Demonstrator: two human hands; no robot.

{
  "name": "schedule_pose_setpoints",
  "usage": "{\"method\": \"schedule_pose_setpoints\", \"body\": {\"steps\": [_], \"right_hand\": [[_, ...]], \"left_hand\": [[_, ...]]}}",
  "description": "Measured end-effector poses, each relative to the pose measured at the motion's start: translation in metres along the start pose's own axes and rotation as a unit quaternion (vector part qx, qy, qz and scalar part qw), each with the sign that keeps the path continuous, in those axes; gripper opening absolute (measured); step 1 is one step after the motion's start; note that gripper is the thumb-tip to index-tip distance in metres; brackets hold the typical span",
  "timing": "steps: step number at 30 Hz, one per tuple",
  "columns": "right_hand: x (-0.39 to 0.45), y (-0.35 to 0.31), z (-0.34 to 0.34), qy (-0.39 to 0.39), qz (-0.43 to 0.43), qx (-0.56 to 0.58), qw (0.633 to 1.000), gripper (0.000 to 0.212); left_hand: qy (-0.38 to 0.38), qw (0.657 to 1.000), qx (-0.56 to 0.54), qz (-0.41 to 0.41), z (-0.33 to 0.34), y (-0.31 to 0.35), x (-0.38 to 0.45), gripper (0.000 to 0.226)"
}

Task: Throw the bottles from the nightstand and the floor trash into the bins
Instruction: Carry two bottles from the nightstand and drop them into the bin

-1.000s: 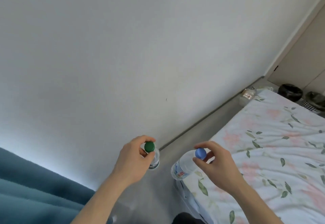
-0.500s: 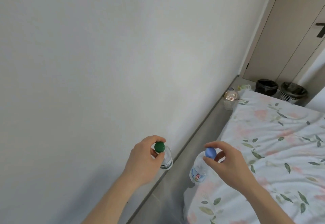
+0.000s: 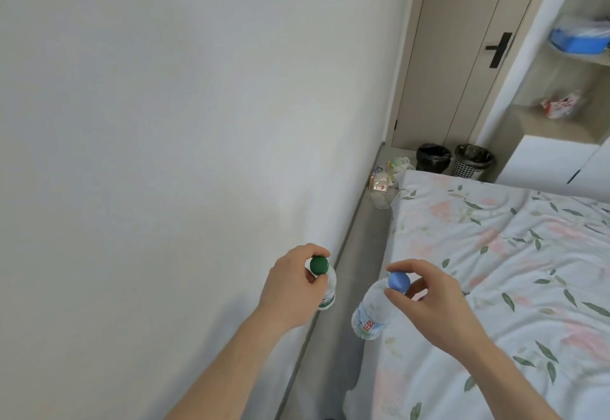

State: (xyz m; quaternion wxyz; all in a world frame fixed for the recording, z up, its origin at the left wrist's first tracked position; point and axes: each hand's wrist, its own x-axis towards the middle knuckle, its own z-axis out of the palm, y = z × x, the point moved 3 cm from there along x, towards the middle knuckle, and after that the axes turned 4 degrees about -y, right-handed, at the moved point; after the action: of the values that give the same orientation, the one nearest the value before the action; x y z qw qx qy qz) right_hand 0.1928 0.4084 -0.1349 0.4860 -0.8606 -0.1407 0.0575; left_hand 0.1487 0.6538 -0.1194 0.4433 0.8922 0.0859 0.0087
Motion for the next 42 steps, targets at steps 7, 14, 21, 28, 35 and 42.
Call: {"method": "schedule_pose_setpoints", "body": {"steps": [7, 14, 21, 28, 35, 42], "right_hand": [[0.024, 0.013, -0.026, 0.062, 0.053, -0.003, 0.997, 0.030], [0.099, 0.030, -0.051, 0.090, 0.074, -0.006, 0.993, 0.030], [0.214, 0.078, -0.105, 0.117, 0.098, 0.002, 0.988, 0.031], [0.329, 0.117, -0.172, 0.115, 0.117, -0.009, 0.986, 0.031], [0.419, 0.136, -0.226, 0.128, 0.116, -0.034, 0.984, 0.029], [0.501, 0.175, -0.262, 0.162, 0.149, -0.034, 0.975, 0.027]], "left_hand": [[-0.046, 0.998, -0.008, 0.035, 0.013, 0.015, 0.077, 0.034], [-0.059, 0.997, -0.020, 0.053, 0.031, 0.034, 0.169, 0.033], [-0.071, 0.996, -0.019, 0.050, 0.064, 0.055, 0.299, 0.034], [-0.080, 0.995, -0.010, 0.057, 0.096, 0.098, 0.430, 0.035], [-0.090, 0.993, -0.005, 0.080, 0.124, 0.141, 0.540, 0.037], [-0.119, 0.988, 0.002, 0.094, 0.161, 0.167, 0.666, 0.038]]}}
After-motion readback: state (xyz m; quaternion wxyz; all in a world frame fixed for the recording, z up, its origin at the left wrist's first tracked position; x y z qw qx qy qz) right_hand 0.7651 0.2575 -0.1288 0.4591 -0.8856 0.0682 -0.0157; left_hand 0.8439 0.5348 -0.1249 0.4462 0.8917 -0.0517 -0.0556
